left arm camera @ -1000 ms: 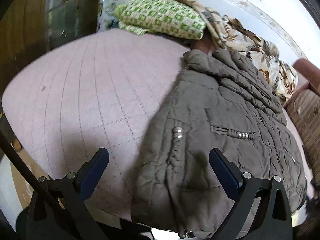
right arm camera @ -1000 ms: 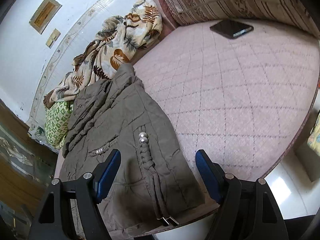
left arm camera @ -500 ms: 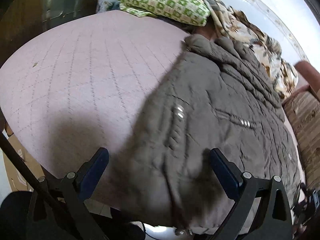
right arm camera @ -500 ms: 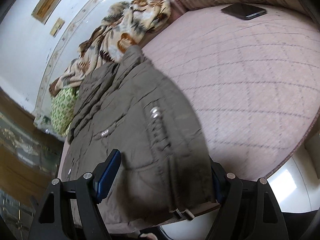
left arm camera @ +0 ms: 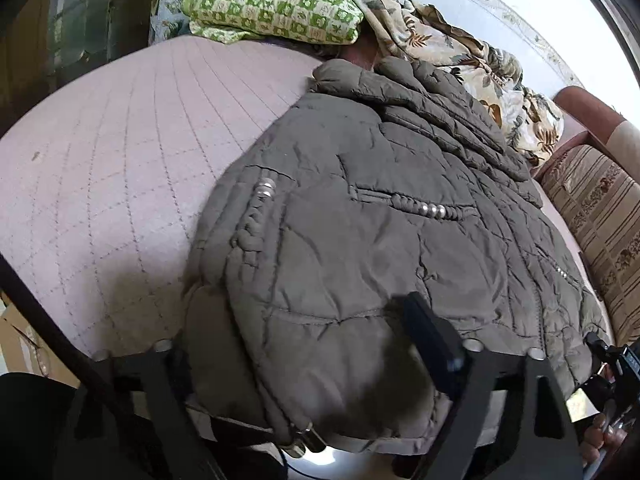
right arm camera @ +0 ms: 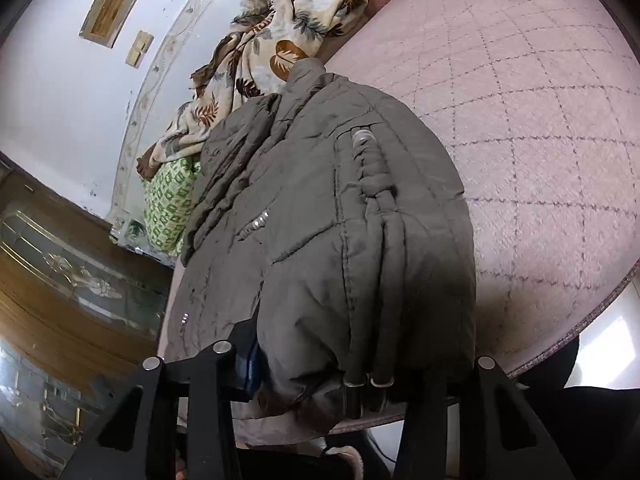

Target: Fold large clothes

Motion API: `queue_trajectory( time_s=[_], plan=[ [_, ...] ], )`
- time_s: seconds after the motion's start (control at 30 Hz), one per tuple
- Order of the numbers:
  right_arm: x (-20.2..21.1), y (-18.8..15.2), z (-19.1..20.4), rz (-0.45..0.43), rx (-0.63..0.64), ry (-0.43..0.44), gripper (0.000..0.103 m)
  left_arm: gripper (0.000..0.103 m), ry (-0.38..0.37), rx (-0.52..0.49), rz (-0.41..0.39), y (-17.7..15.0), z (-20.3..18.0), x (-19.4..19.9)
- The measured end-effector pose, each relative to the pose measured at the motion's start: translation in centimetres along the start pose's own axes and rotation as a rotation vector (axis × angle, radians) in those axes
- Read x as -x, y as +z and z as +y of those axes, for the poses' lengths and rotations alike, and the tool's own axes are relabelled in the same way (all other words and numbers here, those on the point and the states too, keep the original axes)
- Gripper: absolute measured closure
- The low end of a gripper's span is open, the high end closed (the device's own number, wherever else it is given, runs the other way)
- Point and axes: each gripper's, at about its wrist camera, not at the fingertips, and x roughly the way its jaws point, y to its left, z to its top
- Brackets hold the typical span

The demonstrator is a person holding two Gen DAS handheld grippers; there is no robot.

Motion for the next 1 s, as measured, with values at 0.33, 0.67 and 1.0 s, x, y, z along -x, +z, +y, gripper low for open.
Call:
queue_trajectory(
  time_s=[0.33,0.67,1.0],
  plan=[
    [-0.9,-0.2,0.5,-0.001,0.051,-0.042,0.057,0.012,0.072,-0.079,-0.003,-0.4,-1.6,-1.2],
    [-0.8,-0.5,0.4,-0.005,0.038,-0.037,0.057,0.016,-0.070,-0.043,-0.030,-0.5,-1.7,0.5],
    [-0.9,-0.5,0.6,-0.003,0.039,-0.039,0.054,0.023,-0.129,0.074,0.034,-2.2,-0.5,0.6]
  ],
)
